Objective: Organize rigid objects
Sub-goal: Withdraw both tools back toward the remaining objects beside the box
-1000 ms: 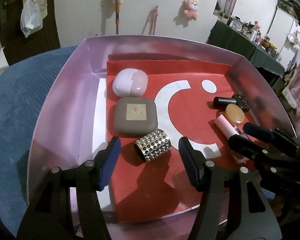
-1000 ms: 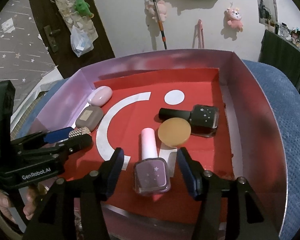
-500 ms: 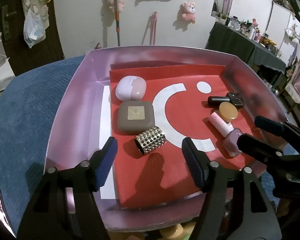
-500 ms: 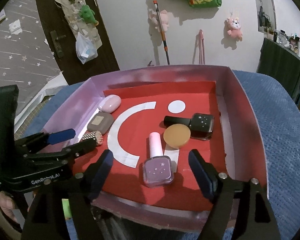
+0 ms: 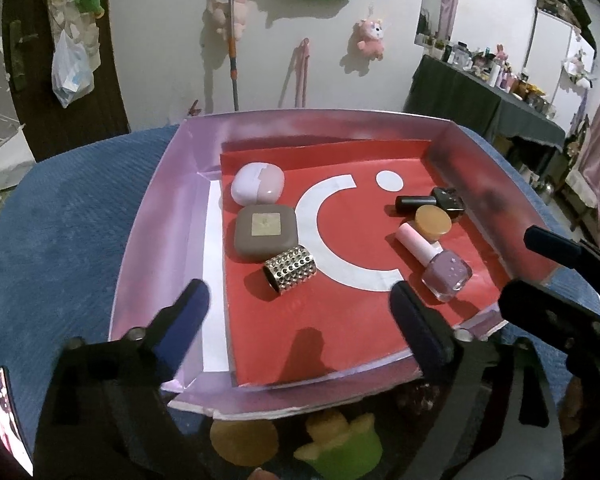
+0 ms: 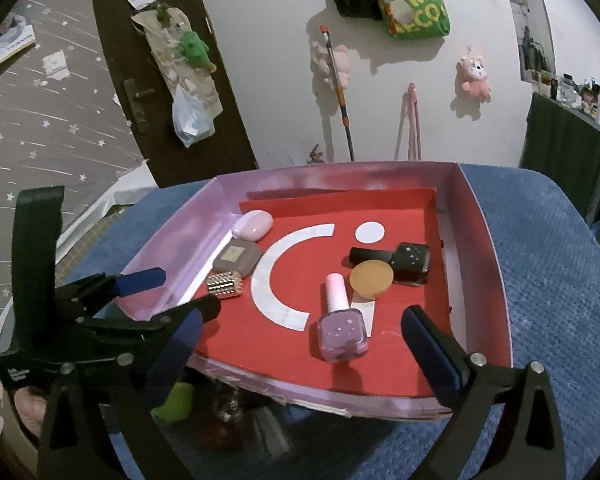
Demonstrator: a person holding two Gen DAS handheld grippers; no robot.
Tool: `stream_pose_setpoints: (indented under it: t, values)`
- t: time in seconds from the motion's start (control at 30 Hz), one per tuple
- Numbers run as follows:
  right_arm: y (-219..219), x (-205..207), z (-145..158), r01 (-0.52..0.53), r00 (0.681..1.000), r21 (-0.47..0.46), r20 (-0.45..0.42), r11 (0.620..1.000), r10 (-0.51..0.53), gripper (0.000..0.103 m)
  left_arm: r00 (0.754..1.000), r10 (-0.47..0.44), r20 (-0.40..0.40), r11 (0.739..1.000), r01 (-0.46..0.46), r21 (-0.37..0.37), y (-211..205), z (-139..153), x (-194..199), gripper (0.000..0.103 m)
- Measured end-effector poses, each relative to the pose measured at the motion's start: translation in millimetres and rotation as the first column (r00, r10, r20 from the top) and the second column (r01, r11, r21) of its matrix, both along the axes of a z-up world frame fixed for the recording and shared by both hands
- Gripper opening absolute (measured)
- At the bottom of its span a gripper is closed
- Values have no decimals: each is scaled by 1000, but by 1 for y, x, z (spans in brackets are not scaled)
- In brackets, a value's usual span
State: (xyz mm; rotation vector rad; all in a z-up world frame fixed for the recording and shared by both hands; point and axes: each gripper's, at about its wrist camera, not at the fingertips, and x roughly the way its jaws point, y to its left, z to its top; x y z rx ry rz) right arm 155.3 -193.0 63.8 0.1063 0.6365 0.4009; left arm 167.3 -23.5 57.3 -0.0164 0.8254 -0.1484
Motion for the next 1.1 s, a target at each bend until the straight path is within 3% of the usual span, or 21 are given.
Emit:
stream_pose_setpoints:
  t: [0.2,0.33,1.1]
  values:
    - [1,-13,6,-17,1000,12,24,1000,17,103,1000,3,17,1000,-3,-9,2,4,-10,95]
    - [1,-22,8,-25,999,27,36,999,24,103,999,6,33,1000,-5,-21,4,7,-17,103]
    - [-10,-75,9,-9,992,84,127,996,-2,103,996,-6,87,994,15,-105,7,14,-78,103]
